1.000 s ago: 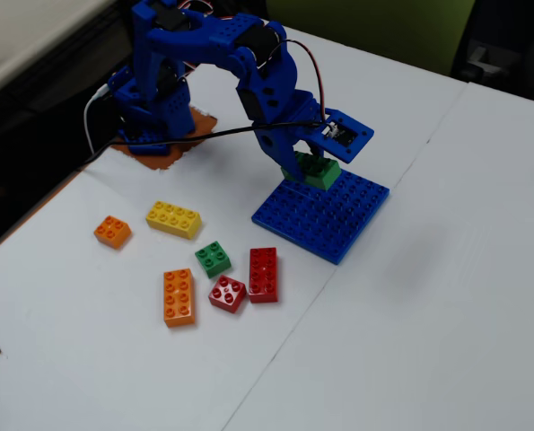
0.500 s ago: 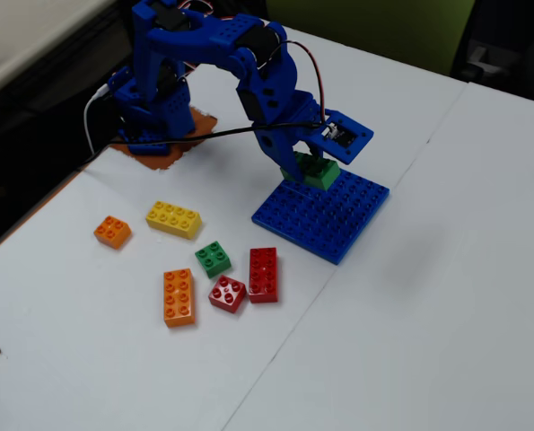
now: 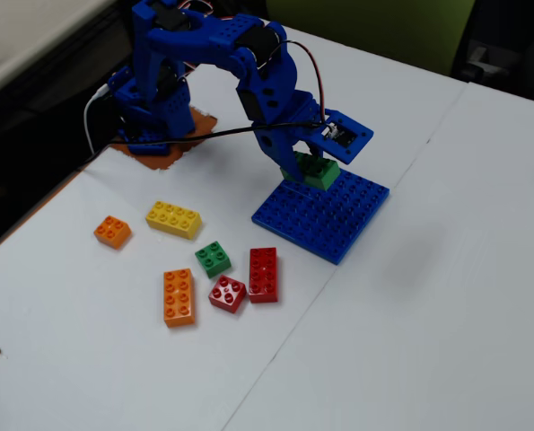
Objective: Pick up the 2x4 green block and go up the 8x8 blue block.
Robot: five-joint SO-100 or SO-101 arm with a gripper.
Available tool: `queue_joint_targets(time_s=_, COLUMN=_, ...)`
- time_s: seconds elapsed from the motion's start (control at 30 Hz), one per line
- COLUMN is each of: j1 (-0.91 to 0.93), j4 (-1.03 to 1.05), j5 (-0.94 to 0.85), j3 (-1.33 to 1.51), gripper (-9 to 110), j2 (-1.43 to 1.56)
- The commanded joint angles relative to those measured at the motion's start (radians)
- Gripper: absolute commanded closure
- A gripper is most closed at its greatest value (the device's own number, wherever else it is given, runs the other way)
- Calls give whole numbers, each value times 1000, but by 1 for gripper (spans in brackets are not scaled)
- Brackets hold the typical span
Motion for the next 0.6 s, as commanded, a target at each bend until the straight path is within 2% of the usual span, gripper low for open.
queue_joint_targets(time_s=0.0, j1=-8, j4=8, j5=-6, j3=-5, gripper=101, j2=63)
queue_joint_targets(time_s=0.57, j1=-9, j4=17, j5=-6, j3=-5, gripper=101, j2=67)
